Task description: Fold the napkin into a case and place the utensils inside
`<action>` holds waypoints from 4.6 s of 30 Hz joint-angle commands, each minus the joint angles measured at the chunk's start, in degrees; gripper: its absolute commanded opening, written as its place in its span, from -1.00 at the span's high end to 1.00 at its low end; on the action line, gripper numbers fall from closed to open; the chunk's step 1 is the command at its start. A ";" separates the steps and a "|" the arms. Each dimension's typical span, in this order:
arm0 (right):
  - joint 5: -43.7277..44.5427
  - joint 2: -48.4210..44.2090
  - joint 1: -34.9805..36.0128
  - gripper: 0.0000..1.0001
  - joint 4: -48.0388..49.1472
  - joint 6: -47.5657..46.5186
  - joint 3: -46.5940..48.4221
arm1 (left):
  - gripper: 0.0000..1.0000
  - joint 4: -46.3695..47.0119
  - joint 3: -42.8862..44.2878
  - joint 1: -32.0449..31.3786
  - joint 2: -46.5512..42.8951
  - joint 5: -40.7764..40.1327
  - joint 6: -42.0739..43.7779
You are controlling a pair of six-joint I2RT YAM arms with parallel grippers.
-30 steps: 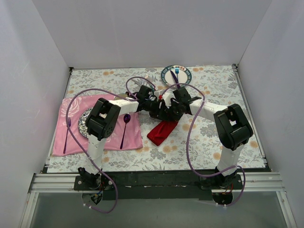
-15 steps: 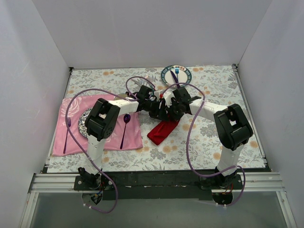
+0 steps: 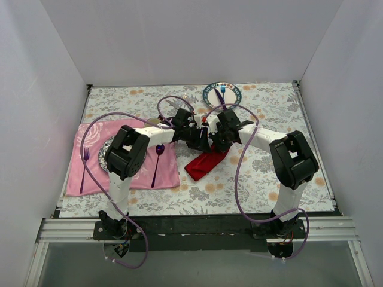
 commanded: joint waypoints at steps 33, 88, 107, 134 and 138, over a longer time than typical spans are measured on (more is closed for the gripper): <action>4.53 2.11 0.83 0.97 -0.74 4.67 -2.16 | -0.26 15.64 -23.39 0.28 -13.13 0.26 3.03; -7.25 -8.62 -6.55 -0.05 7.87 -23.98 -2.69 | 0.91 7.29 -19.79 -1.57 -9.79 -4.42 14.91; -12.86 -9.66 -11.03 -0.18 -0.56 -27.56 2.59 | 0.90 6.68 -18.38 -1.57 -8.73 -4.15 16.14; -12.60 -4.40 -7.34 -0.37 0.75 -40.41 -1.72 | 0.90 6.06 -18.47 -1.57 -9.17 -3.71 16.84; -10.94 -3.87 -6.82 -0.28 2.68 -41.55 -3.21 | 0.90 6.15 -18.38 -1.48 -9.09 -3.71 16.84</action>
